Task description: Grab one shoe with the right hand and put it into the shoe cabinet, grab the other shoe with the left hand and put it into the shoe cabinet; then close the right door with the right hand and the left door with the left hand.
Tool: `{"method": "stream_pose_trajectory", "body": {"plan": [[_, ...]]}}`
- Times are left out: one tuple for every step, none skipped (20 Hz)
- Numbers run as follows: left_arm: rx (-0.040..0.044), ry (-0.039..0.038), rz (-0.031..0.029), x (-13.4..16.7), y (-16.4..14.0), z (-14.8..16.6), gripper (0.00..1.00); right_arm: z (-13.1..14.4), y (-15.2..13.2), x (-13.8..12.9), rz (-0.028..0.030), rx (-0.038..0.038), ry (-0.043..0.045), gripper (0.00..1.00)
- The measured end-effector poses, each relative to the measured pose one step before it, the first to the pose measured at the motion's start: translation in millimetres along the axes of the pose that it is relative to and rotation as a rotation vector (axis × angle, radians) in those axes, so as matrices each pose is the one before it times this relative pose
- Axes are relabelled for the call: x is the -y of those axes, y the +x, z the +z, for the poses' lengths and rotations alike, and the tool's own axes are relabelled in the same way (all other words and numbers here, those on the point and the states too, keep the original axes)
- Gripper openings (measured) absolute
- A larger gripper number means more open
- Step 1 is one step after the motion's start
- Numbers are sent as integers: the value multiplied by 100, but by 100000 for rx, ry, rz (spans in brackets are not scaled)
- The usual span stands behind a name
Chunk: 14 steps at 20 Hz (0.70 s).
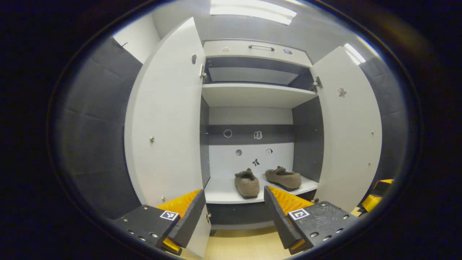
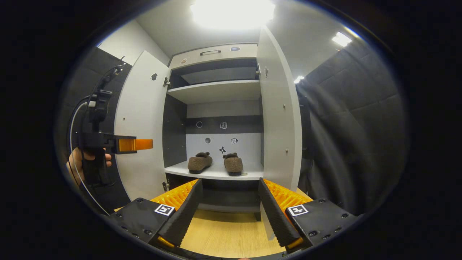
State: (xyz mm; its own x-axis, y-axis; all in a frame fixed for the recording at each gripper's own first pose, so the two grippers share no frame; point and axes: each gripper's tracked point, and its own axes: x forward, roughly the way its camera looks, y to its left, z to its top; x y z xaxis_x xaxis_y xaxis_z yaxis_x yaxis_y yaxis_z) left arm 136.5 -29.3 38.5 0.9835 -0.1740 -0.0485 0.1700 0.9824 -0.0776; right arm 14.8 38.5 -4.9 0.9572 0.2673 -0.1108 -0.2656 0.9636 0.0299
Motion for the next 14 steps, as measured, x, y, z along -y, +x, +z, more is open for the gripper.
{"method": "stream_pose_trajectory", "body": {"plan": [[59, -179, 620, -316, -1209, -467, 99, 91, -30, -147, 546, 130, 209, 97], [-56, 76, 737, -231, -999, -273, 99, 38, 7, -107, 508, 99, 149, 97], [136, 182, 498, -197, -702, -184, 99, 103, 32, -93, 458, 19, 187, 97], [41, 126, 851, -316, -721, -177, 94, 47, 43, -87, 407, 61, 309, 97], [117, -41, 679, -196, -865, -236, 94, 60, -13, -69, 172, 67, 361, 97], [325, -149, 441, -204, -603, -175, 94, -24, -86, -24, 281, 27, 330, 97], [139, -90, 398, -151, -697, -85, 94, 39, -9, -31, 180, 99, 137, 97], [406, 214, 242, -130, -415, 59, 97, -79, 21, 36, 17, 13, -79, 97], [105, 454, 440, -132, -502, 23, 99, -32, -28, 64, -102, -275, -174, 98], [236, 422, 384, -262, -250, 150, 99, -9, -168, 189, -93, -281, -123, 97], [446, 75, 356, -154, -395, 67, 99, 168, -85, 323, -467, 28, -141, 97], [482, -253, 84, -113, -333, 172, 99, 296, -131, 734, -1382, 303, -248, 98], [398, -151, 331, -234, -216, 113, 99, 347, -58, 934, -1879, 343, -472, 98], [55, 118, 440, -225, -214, 95, 99, 286, -125, 1087, -2280, 187, -706, 97]]}}
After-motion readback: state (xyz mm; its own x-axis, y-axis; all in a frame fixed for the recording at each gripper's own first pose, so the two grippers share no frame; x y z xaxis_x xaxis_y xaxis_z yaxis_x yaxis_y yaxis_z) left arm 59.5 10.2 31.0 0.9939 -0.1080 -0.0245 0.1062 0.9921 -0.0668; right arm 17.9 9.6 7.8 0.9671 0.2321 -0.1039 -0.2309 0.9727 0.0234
